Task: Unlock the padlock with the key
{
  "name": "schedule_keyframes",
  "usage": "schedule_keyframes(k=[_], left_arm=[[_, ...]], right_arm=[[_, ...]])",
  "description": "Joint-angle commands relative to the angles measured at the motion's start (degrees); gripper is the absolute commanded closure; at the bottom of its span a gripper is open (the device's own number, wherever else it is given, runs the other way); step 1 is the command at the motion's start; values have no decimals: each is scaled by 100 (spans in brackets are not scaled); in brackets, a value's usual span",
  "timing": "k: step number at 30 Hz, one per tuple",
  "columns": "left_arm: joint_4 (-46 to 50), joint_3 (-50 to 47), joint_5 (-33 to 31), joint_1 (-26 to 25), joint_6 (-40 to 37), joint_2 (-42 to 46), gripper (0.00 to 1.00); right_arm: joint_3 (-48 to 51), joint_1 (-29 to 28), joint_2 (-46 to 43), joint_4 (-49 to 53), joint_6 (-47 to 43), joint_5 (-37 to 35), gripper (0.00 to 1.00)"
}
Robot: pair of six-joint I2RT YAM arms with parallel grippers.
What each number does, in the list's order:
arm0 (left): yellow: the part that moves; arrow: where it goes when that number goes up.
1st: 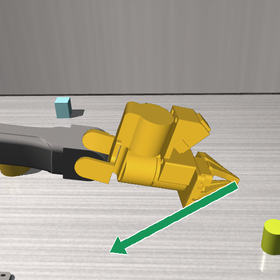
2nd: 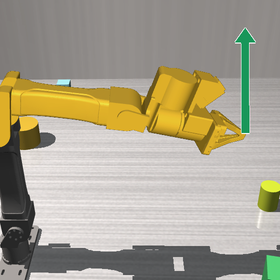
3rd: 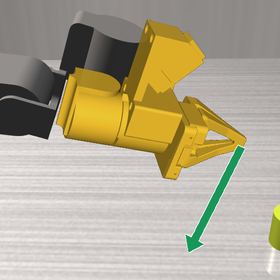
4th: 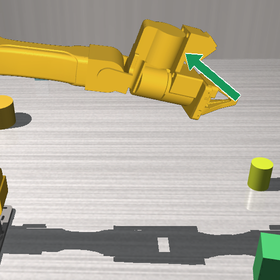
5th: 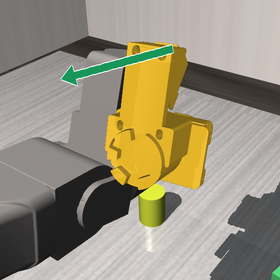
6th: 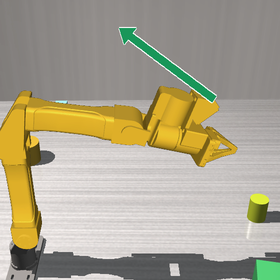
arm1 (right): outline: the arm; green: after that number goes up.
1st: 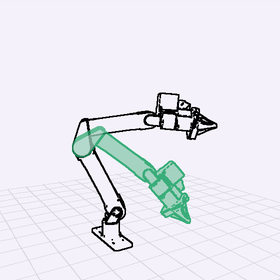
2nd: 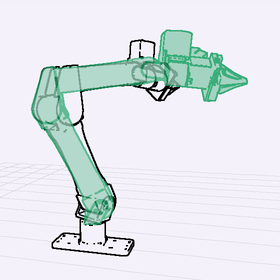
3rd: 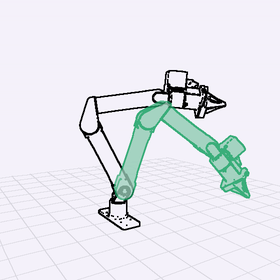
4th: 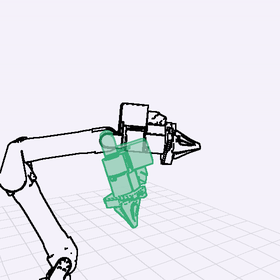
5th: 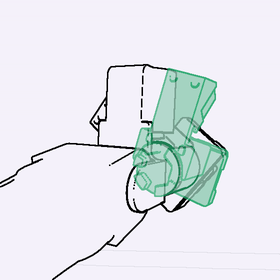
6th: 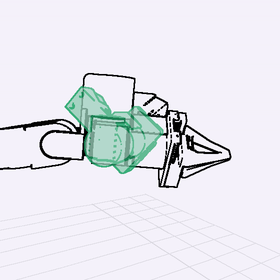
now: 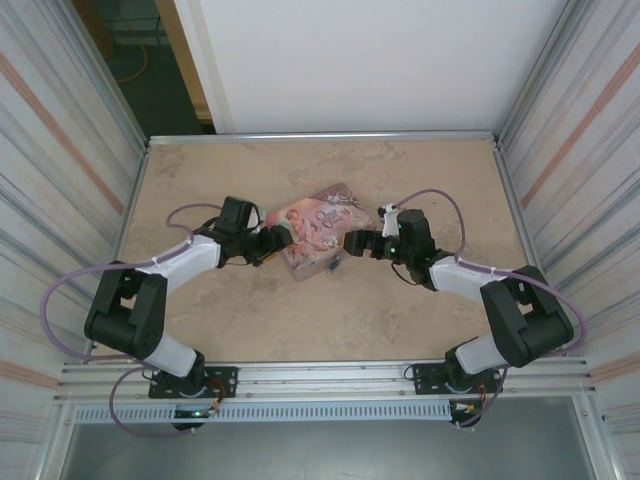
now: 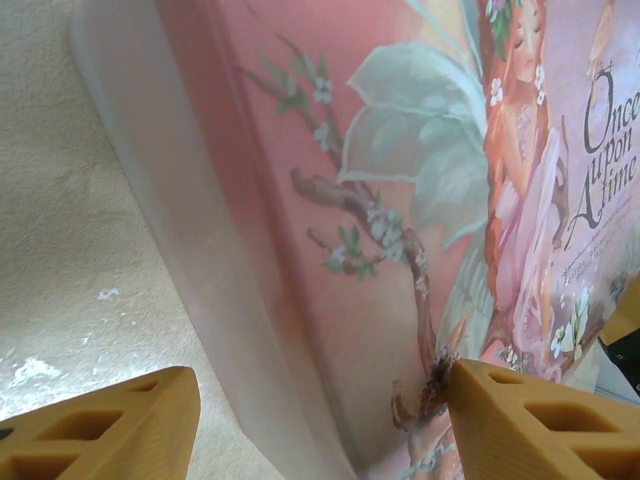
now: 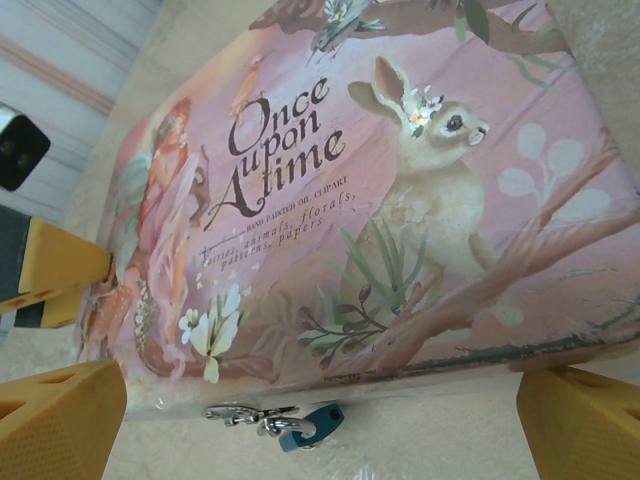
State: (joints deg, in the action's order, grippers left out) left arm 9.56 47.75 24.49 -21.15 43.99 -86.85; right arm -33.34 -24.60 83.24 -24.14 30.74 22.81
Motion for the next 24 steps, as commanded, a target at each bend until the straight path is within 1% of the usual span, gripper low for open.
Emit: schedule_keyframes(k=[1,7,13,16,19,24], left_arm=[[377,25,-153,-29,6,133,33],[411,179,-263,10,-113,309,33],[396,77,-401,194,-240,788,33],[462,6,-633,255,-344,1141,34],[436,-29,-763,274,-438,1498,35],[178,8,-502,263,-627,1767,40]], right_arm=[[-181,54,19,-310,-209,117,2],[-79,93,-175,-138,-244,32,2],[255,170,-559,-25,-244,-6,2],[438,206,-802,-92,-213,155,1],[586,233,-1003,-221,-191,463,1],[835,245,-1200,-501,-119,604,1]])
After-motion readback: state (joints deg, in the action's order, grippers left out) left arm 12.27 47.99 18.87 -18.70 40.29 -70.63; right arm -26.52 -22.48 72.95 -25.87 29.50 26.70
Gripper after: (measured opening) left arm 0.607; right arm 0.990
